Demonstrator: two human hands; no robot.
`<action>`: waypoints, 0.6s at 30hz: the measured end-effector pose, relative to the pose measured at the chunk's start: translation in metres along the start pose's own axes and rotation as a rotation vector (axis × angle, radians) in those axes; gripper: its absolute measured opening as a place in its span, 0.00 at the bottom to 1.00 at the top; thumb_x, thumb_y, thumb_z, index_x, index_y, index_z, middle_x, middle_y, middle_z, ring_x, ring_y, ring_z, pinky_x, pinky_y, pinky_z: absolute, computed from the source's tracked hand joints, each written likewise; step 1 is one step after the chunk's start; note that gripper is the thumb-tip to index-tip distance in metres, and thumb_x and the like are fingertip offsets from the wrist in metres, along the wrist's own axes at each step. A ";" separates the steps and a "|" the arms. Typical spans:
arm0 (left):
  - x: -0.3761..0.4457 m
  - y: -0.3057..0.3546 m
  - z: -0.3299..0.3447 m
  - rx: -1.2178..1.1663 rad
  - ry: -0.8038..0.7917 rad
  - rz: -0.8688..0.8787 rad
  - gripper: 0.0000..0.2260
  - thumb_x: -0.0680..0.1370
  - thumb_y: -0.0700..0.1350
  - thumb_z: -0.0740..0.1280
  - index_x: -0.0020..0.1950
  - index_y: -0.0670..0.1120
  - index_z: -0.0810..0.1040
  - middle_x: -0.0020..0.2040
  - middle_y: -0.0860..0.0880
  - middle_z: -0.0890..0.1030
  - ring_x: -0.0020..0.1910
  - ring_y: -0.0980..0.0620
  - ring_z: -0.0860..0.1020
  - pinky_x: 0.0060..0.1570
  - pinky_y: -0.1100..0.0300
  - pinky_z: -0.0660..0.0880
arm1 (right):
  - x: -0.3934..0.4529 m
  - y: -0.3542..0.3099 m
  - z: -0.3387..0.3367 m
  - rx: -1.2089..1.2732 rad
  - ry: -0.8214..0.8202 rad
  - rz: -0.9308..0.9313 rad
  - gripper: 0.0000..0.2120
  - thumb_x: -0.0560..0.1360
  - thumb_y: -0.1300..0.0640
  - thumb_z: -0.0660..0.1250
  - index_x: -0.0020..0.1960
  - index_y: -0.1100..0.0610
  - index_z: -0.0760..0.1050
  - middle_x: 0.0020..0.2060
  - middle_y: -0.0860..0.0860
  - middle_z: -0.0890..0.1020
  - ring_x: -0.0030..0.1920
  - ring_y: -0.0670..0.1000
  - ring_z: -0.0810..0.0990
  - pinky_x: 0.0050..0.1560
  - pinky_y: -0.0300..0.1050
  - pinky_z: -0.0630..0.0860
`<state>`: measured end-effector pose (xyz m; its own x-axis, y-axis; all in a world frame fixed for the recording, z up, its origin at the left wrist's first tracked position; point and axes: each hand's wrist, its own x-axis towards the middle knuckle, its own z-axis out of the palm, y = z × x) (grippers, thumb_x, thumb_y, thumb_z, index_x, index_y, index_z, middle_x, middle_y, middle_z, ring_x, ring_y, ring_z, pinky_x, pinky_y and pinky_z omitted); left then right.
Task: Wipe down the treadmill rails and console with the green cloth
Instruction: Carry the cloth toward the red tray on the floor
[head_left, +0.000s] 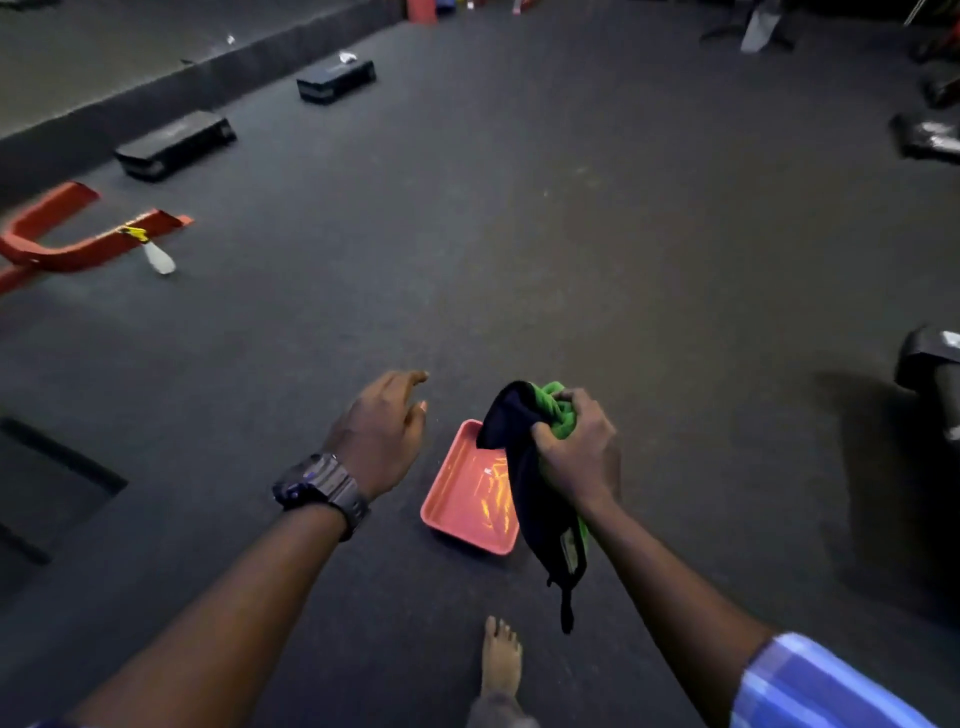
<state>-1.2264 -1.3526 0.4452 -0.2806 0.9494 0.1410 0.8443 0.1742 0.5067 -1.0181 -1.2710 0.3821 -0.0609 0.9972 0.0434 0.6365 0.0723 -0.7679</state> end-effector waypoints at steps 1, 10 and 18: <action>0.023 -0.015 0.024 -0.013 -0.022 -0.012 0.15 0.78 0.43 0.62 0.65 0.46 0.72 0.63 0.45 0.76 0.60 0.46 0.76 0.58 0.51 0.74 | 0.019 0.013 0.027 -0.001 -0.022 0.027 0.15 0.68 0.52 0.71 0.55 0.49 0.76 0.49 0.51 0.80 0.49 0.56 0.79 0.46 0.48 0.75; 0.131 -0.154 0.251 -0.187 -0.188 -0.038 0.15 0.74 0.38 0.60 0.60 0.38 0.75 0.57 0.38 0.79 0.55 0.40 0.78 0.57 0.52 0.73 | 0.114 0.153 0.244 -0.021 -0.163 0.273 0.18 0.68 0.54 0.71 0.57 0.53 0.76 0.54 0.56 0.80 0.55 0.59 0.78 0.51 0.48 0.73; 0.129 -0.253 0.391 -0.161 -0.350 -0.015 0.15 0.77 0.36 0.59 0.63 0.40 0.73 0.59 0.41 0.78 0.56 0.43 0.77 0.54 0.60 0.69 | 0.128 0.285 0.383 -0.001 -0.226 0.401 0.33 0.67 0.48 0.73 0.69 0.52 0.67 0.65 0.53 0.76 0.64 0.55 0.74 0.63 0.48 0.72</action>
<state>-1.2980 -1.1726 0.0025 -0.0957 0.9837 -0.1525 0.7507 0.1719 0.6379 -1.1390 -1.1304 -0.0762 0.0243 0.9173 -0.3974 0.6448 -0.3182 -0.6949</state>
